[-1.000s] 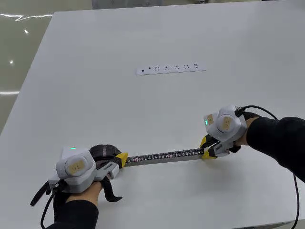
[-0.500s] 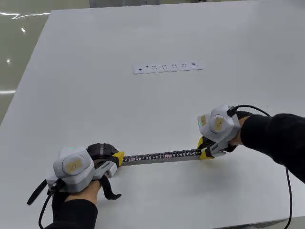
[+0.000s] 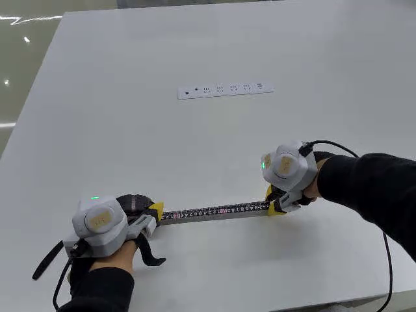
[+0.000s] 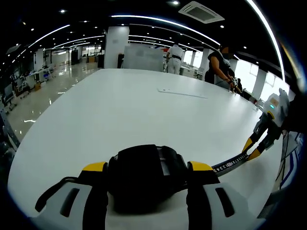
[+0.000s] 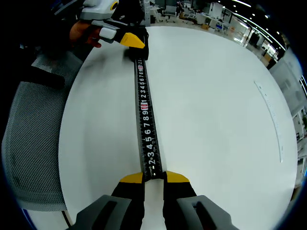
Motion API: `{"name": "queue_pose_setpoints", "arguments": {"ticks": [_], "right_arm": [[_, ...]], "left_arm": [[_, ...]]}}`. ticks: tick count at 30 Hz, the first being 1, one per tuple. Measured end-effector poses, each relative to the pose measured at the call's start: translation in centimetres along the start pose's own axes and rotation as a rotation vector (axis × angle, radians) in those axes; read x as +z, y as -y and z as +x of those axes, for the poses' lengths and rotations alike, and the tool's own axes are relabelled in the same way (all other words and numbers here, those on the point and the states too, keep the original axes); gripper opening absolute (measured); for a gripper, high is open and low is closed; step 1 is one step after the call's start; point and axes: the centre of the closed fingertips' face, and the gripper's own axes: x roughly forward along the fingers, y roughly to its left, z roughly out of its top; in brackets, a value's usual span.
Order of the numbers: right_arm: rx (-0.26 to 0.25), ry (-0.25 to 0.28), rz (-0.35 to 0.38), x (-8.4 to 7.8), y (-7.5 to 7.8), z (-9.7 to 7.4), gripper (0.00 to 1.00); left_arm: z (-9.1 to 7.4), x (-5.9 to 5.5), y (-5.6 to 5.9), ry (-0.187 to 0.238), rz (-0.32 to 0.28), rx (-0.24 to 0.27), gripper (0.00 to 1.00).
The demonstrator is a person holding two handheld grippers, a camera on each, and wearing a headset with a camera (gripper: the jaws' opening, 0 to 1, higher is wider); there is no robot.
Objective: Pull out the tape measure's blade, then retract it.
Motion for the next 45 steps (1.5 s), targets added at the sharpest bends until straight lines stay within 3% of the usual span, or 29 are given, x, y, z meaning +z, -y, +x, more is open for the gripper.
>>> {"name": "queue_pose_setpoints", "arguments": {"ticks": [5, 14, 16, 21, 27, 31, 40, 42, 45], "right_arm": [[-0.014, 0.017, 0.017, 0.06, -0.04, 0.02, 0.09], [-0.016, 0.014, 0.008, 0.12, -0.13, 0.05, 0.08], [-0.016, -0.002, 0.055, -0.01, -0.19, 0.07, 0.09], [-0.009, -0.019, 0.002, 0.27, -0.09, 0.22, 0.09], [-0.013, -0.022, -0.008, 0.38, -0.07, 0.28, 0.09], [-0.014, -0.019, 0.045, 0.53, -0.01, 0.3, 0.09], [-0.009, -0.031, 0.028, 0.69, -0.05, 0.33, 0.09], [-0.003, -0.034, -0.035, 0.76, -0.08, 0.34, 0.09], [-0.004, -0.043, -0.006, 0.79, -0.15, 0.33, 0.08]], "left_arm": [[0.04, -0.17, -0.06, -0.019, 0.032, 0.001, 0.6], [0.03, -0.34, 0.0, -0.035, 0.029, -0.006, 0.59], [0.04, -0.34, 0.01, -0.033, 0.031, -0.007, 0.59], [0.17, -0.33, 0.0, -0.044, 0.025, -0.013, 0.59], [0.13, -0.41, 0.04, -0.052, 0.024, -0.013, 0.59], [0.2, -0.39, 0.0, -0.056, 0.023, -0.013, 0.59], [0.16, -0.41, 0.0, -0.06, 0.024, -0.014, 0.59], [0.19, -0.41, -0.01, -0.062, 0.025, -0.013, 0.59], [0.17, -0.42, 0.03, -0.063, 0.026, -0.014, 0.59]]}}
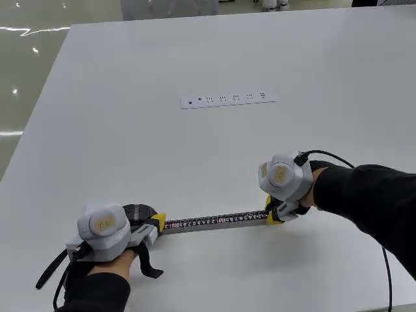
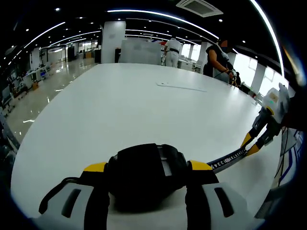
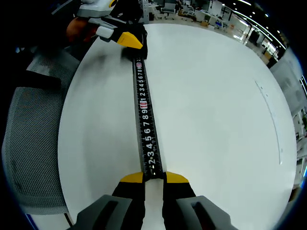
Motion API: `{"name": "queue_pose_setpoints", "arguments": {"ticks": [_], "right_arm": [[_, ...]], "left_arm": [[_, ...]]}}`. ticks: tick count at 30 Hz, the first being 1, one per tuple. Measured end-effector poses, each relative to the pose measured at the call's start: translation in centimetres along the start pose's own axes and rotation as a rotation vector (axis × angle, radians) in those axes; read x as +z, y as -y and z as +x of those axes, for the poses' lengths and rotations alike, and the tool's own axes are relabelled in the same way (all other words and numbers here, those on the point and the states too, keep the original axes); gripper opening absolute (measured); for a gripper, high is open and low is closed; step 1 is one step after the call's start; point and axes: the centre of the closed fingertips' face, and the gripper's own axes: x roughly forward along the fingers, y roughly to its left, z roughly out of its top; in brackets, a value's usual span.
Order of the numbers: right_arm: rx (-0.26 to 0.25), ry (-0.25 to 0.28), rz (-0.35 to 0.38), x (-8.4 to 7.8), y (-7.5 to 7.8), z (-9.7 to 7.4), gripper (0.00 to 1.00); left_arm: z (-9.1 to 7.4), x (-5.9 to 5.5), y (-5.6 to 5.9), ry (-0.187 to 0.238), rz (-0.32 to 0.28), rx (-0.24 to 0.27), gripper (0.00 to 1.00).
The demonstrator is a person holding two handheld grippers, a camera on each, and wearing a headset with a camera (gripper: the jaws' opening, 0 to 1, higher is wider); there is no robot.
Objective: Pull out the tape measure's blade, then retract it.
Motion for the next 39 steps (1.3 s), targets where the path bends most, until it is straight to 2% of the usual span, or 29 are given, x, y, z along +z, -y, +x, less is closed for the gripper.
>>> {"name": "queue_pose_setpoints", "arguments": {"ticks": [17, 21, 26, 39], "right_arm": [[-0.011, 0.01, 0.053, 0.18, 0.08, -0.02, 0.09], [-0.012, 0.002, 0.022, 0.28, -0.03, 0.01, 0.09], [-0.015, 0.023, 0.047, 0.33, 0.11, 0.02, 0.09], [-0.02, 0.02, 0.041, 0.75, 0.01, 0.19, 0.09]], "left_arm": [[-0.12, -0.07, 0.1, 0.004, 0.012, -0.002, 0.59], [-0.14, -0.1, 0.08, 0.007, 0.022, 0.004, 0.59], [-0.03, 0.01, 0.05, -0.004, 0.019, -0.005, 0.59], [0.0, -0.08, 0.04, -0.009, 0.012, -0.012, 0.59]]}}
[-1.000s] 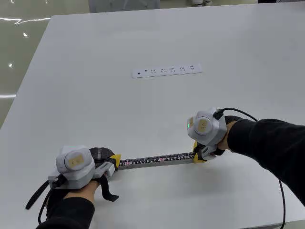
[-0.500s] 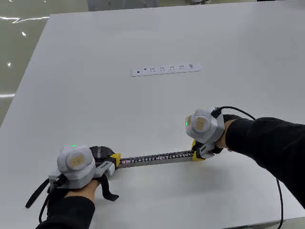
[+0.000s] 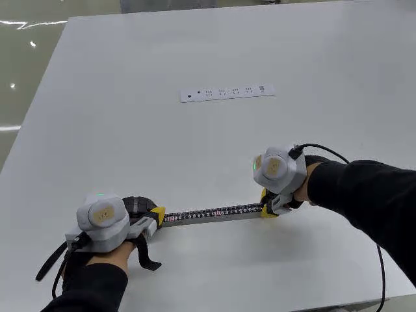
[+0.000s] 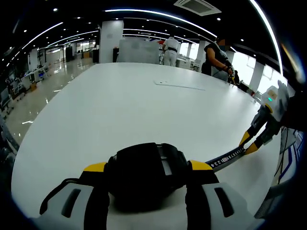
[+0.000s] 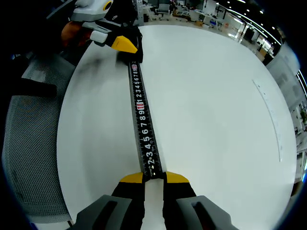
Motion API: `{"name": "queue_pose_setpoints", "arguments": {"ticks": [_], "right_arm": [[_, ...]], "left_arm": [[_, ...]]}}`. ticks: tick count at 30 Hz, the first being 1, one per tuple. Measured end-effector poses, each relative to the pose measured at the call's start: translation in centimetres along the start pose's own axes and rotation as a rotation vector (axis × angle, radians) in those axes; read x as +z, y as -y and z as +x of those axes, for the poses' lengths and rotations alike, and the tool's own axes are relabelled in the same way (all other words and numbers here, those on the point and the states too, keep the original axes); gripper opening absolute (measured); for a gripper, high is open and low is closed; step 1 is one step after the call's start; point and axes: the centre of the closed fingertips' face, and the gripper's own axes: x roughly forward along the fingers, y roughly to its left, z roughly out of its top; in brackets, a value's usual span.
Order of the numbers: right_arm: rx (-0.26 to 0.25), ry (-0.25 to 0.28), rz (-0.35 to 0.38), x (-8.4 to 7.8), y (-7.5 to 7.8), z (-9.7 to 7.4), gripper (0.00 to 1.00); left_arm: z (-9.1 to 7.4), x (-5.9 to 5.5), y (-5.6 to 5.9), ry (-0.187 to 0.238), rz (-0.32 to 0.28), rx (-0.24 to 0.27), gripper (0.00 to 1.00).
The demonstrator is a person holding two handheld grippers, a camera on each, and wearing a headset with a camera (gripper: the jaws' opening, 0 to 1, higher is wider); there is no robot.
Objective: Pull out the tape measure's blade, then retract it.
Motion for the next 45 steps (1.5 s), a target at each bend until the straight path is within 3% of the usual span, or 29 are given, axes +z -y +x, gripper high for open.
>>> {"name": "queue_pose_setpoints", "arguments": {"ticks": [30, 45], "right_arm": [[-0.002, -0.009, 0.003, 0.7, 0.0, 0.4, 0.09], [-0.006, 0.019, -0.017, 1.2, 0.0, 0.4, 0.09]], "left_arm": [[0.1, -0.1, 0.0, -0.009, -0.001, -0.005, 0.59], [0.1, -0.1, -0.1, -0.008, 0.0, -0.006, 0.6]]}}
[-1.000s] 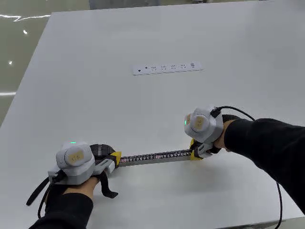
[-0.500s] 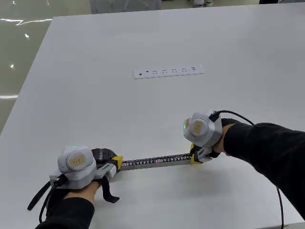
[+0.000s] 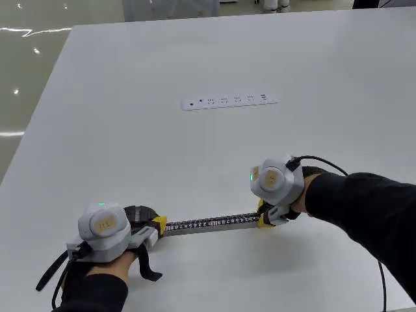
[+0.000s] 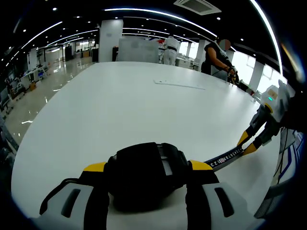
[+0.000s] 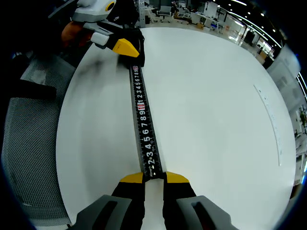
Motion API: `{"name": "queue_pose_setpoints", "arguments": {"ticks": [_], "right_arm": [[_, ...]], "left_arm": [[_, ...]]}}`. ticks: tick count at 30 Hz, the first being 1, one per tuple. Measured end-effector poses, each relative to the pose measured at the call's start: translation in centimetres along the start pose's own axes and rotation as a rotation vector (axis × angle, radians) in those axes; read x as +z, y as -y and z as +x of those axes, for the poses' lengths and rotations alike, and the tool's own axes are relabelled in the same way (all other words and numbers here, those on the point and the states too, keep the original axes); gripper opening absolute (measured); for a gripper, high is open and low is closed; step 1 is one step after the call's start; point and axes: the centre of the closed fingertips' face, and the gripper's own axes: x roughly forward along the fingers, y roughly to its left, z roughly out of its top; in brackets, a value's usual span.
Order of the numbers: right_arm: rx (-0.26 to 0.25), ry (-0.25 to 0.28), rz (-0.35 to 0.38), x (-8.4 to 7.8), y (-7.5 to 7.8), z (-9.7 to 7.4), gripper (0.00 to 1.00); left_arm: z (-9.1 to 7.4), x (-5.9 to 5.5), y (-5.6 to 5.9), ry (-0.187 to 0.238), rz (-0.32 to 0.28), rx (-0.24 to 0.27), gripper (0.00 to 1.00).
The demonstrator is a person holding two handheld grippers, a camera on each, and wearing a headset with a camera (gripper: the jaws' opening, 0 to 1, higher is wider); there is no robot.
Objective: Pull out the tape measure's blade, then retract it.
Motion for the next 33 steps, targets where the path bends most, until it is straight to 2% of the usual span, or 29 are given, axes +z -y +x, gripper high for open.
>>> {"name": "queue_pose_setpoints", "arguments": {"ticks": [7, 33], "right_arm": [[0.009, -0.016, -0.032, 0.11, -0.1, 0.06, 0.09], [0.0, -0.019, 0.008, 0.86, -0.19, 0.32, 0.09]], "left_arm": [[-0.03, 0.0, -0.03, -0.002, -0.002, 0.0, 0.6], [0.08, -0.03, 0.03, -0.004, -0.003, 0.001, 0.6]]}}
